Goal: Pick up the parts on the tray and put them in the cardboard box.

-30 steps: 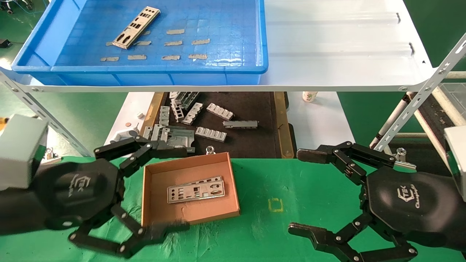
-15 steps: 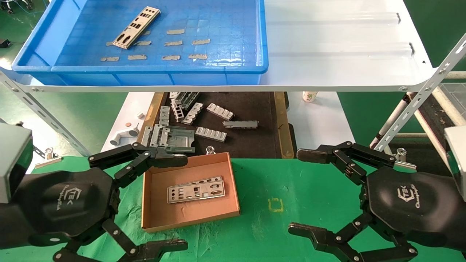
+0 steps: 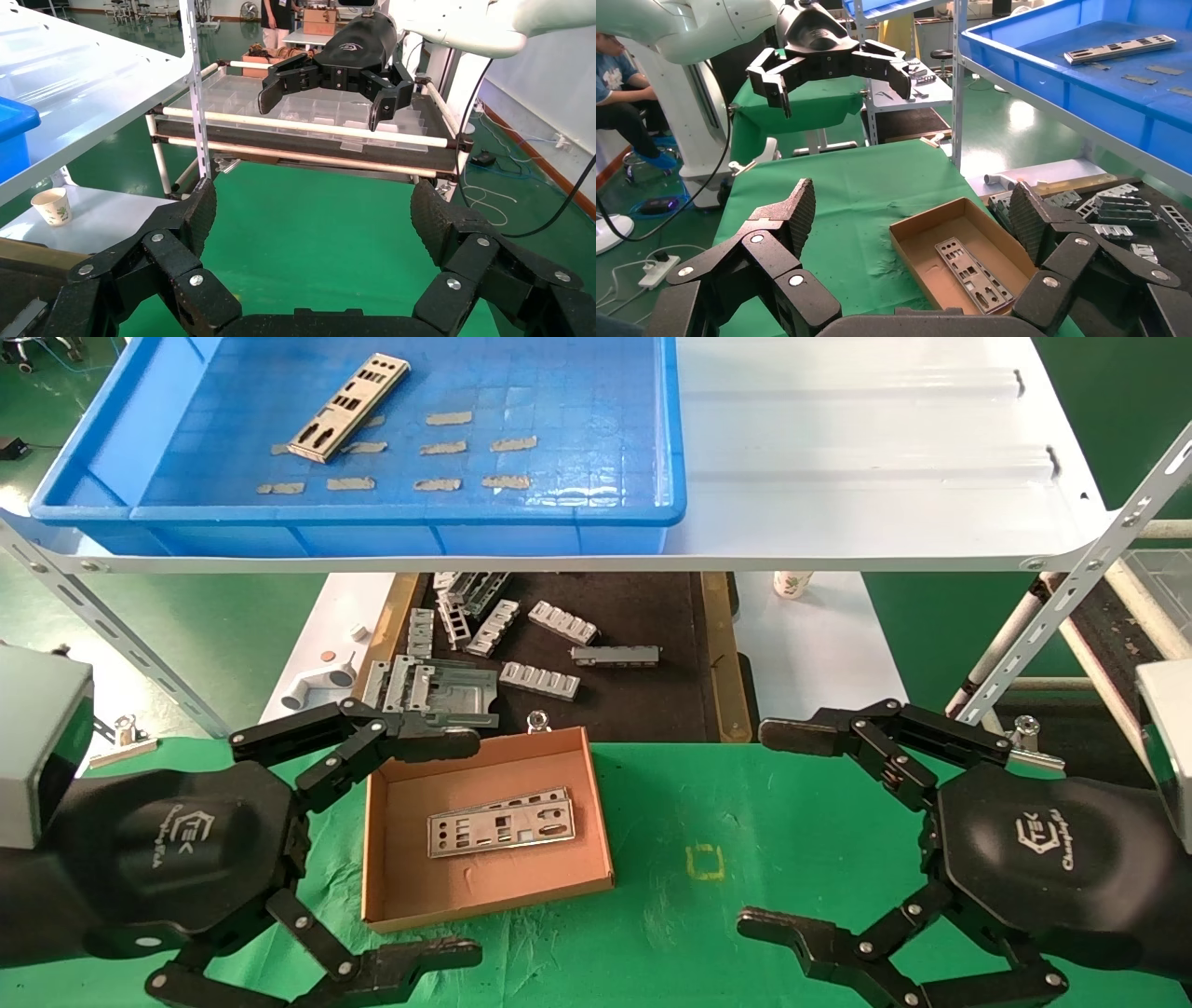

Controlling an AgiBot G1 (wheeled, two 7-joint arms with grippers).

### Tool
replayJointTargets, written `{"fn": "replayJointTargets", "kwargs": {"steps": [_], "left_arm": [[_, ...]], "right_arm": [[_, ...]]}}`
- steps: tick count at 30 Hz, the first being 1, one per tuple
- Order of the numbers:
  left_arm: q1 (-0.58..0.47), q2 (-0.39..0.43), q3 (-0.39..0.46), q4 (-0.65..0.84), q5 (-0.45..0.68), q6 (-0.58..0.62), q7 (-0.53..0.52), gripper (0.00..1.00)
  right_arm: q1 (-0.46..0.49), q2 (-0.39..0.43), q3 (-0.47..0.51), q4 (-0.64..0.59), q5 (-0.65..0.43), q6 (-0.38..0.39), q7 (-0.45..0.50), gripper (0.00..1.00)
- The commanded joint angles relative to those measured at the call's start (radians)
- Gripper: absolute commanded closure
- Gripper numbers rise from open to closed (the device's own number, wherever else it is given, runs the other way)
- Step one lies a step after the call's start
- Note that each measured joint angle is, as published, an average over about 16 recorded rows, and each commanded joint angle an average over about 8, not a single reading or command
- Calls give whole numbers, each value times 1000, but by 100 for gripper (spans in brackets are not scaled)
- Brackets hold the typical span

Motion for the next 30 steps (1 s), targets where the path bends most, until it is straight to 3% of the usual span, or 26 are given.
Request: {"fn": "replayJointTargets", "kwargs": {"steps": [1, 30], "left_arm": [[-1, 0, 1, 1, 1, 0, 0, 0], [-3, 2, 3, 6, 3, 0, 2, 0]], "right_arm": [[0, 0, 0, 0, 0, 0, 0, 0], [0, 0, 0, 0, 0, 0, 0, 0]]}}
